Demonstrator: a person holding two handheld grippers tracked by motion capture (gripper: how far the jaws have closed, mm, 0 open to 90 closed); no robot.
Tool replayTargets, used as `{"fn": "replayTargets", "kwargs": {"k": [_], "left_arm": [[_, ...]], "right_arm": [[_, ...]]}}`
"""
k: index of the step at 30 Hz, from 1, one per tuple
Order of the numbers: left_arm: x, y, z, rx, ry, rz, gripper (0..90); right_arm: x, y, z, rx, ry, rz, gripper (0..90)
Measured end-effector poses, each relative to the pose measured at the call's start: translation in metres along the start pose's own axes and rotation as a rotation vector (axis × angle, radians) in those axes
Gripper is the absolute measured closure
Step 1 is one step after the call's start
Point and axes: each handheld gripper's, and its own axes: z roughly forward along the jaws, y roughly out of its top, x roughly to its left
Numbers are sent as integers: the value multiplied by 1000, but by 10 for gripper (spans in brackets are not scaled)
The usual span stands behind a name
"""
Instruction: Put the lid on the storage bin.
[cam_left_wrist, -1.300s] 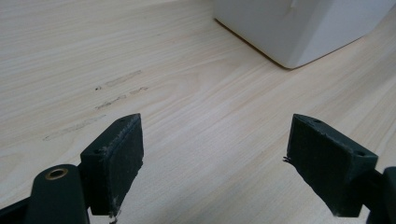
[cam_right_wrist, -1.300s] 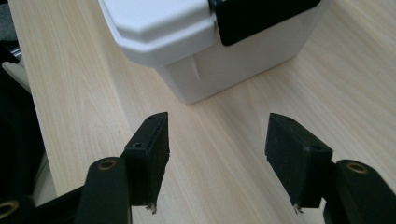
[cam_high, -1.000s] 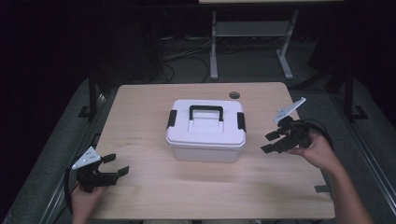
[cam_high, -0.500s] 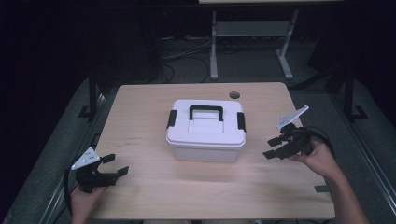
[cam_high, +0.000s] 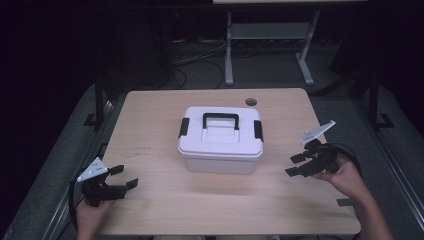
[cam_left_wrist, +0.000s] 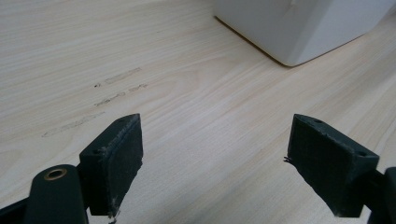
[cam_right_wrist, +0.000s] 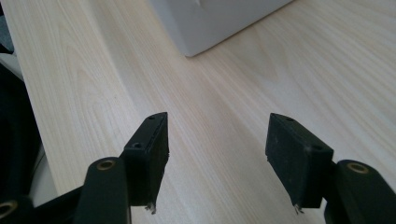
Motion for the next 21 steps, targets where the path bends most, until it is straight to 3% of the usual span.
{"fn": "replayTargets", "kwargs": {"k": [21], "left_arm": [[-2, 0, 2, 4, -2, 4, 176]], "right_arm": [[2, -37, 3, -13, 1, 64, 378]]}}
